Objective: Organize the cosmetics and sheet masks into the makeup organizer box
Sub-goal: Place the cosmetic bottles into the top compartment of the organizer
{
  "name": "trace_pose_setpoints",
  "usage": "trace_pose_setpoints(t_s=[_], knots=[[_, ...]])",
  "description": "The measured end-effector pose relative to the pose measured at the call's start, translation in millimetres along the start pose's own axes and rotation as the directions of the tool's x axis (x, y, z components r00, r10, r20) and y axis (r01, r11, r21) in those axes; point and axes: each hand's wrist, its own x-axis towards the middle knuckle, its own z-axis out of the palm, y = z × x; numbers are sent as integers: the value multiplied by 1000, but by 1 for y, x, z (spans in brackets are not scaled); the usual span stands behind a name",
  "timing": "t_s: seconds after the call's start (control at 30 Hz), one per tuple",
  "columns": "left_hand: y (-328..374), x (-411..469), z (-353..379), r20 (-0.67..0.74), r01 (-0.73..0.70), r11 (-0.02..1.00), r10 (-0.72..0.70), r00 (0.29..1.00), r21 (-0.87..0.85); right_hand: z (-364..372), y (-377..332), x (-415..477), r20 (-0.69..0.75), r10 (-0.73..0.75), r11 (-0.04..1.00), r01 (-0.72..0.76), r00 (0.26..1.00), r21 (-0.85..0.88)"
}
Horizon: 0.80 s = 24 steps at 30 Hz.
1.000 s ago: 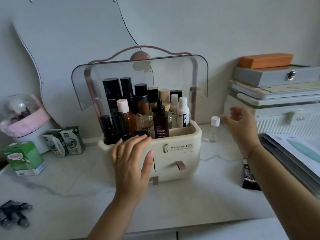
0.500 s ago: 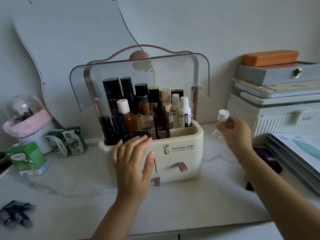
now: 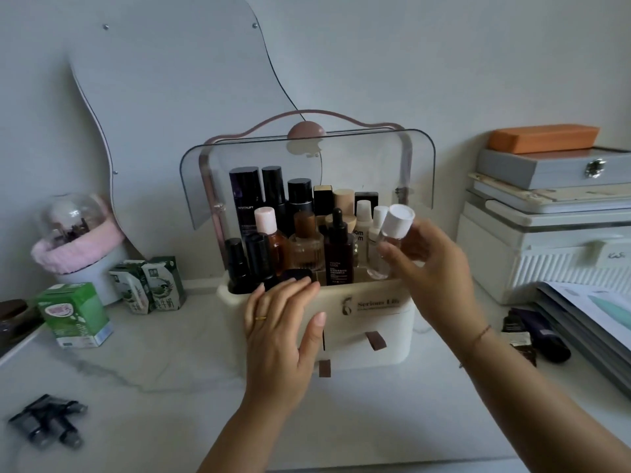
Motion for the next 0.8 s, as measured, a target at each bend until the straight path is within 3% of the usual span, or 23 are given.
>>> trace_pose_setpoints(t_s=[0.1, 0.2, 0.8], knots=[[0, 0, -2, 17, -7, 1000, 7, 1000, -10, 10, 9, 3, 85, 52, 992, -42, 995, -115], [0, 0, -1, 9, -5, 1000, 5, 1000, -17, 12, 15, 4, 54, 68, 986, -59, 996, -155], [1, 0, -2, -1, -8, 1000, 8, 1000, -1, 9, 17, 0, 61, 112, 990, -106, 992, -92]])
